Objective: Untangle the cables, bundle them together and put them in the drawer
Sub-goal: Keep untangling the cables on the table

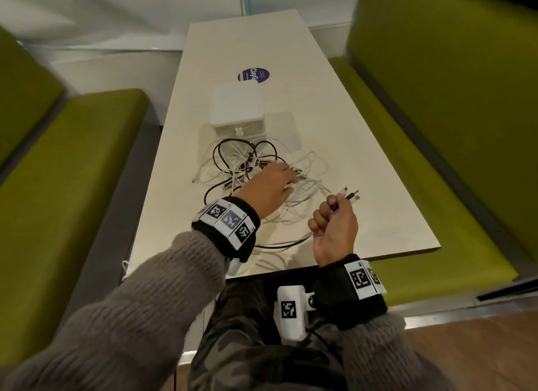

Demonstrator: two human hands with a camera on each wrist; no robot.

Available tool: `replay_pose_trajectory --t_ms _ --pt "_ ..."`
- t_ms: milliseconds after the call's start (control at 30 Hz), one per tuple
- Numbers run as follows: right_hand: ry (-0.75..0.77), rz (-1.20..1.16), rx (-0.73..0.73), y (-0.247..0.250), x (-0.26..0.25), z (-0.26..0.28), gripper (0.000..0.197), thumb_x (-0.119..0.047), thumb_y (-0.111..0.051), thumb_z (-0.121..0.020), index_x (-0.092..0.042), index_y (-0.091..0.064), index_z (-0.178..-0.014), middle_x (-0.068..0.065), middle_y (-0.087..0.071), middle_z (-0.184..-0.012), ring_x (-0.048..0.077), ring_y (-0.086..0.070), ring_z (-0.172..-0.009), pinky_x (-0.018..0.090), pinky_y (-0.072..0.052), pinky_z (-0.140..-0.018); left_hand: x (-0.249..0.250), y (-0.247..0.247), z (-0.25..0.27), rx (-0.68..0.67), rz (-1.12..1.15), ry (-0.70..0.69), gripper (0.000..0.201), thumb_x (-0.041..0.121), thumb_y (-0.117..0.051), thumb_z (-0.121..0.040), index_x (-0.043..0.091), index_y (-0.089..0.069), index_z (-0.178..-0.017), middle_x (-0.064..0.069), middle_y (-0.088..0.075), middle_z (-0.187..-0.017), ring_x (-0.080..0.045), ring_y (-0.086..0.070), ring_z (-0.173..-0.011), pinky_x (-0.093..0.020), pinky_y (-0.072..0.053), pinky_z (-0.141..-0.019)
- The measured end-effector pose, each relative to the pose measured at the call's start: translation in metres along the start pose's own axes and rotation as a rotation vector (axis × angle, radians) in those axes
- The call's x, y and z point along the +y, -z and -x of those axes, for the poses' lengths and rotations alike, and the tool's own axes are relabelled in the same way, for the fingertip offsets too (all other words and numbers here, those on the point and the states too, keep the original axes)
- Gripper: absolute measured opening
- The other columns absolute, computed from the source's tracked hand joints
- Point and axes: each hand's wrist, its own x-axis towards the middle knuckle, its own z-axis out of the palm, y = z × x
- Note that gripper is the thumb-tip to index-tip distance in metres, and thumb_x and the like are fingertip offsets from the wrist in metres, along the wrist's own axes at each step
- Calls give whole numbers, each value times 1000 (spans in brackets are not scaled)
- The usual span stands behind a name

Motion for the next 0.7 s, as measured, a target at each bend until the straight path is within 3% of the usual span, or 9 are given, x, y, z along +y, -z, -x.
replay_pose_trajectory --t_ms 100,233,267,333,400,500,567,633,700 --pt "1 -9 -9 0 -2 -2 33 -20 -34 -99 -19 -38 -67 -7 -24 -47 8 -17 -36 20 -16 -35 -6 5 -16 -66 83 215 22 8 -47 -93 3 -57 -112 -16 -60 -107 -30 -56 -100 -34 -44 -84" --pt "-4 -22 -4 1 -3 -4 32 -21 -35 -99 -19 -39 -68 -8 -24 -47 7 -16 -36 20 -16 -35 -16 14 -32 116 166 403 24 -2 -42 -90 3 -60 -105 -15 -57 -111 -27 -54 -99 -24 -37 -80" --pt "-4 -24 1 1 -4 -5 32 -21 -36 -99 -19 -39 -68 -7 -25 -47 7 -17 -37 20 -16 -35 -19 15 -32 89 182 442 25 -3 -42 -90 4 -61 -104 -14 -58 -111 -26 -55 -98 -24 -38 -80" --pt "-5 -16 6 4 -4 -8 31 -21 -36 -99 -18 -41 -69 -7 -25 -47 7 -17 -37 20 -16 -35 -22 11 -28 -122 265 496 24 1 -46 -89 10 -61 -105 -10 -63 -105 -23 -58 -88 -29 -48 -79" --pt "-15 17 -2 4 -2 -11 30 -20 -35 -99 -16 -46 -72 -8 -25 -48 7 -17 -37 19 -16 -35 -21 9 -21 -270 379 491 30 10 -60 -86 16 -55 -115 -3 -64 -91 -16 -59 -77 -30 -52 -75" --pt "-39 138 -48 4 5 -11 29 -20 -35 -101 -9 -59 -90 -8 -24 -49 6 -17 -38 18 -17 -36 -17 6 -11 -261 475 387 44 22 -67 -84 24 -50 -124 6 -61 -85 -7 -58 -74 -19 -47 -66" --pt "-56 227 -81 2 8 -10 29 -19 -37 -101 -7 -63 -101 -8 -24 -49 5 -18 -39 18 -18 -35 -12 4 -9 -247 543 334 34 18 -67 -84 16 -59 -117 6 -61 -84 -3 -57 -72 -15 -45 -65" --pt "-74 293 -109 -1 13 -12 26 -18 -40 -100 -6 -63 -106 -9 -25 -47 4 -19 -37 17 -19 -34 -7 3 -8 -176 673 368 19 7 -65 -85 7 -65 -104 -4 -63 -80 -3 -59 -65 -14 -48 -62" --pt "-77 378 -132 -3 19 -14 25 -18 -41 -101 -5 -61 -107 -8 -27 -46 4 -22 -36 17 -20 -34 -5 3 -8 -74 768 402 21 -2 -62 -84 5 -65 -103 -10 -64 -71 -5 -62 -59 -18 -53 -61"
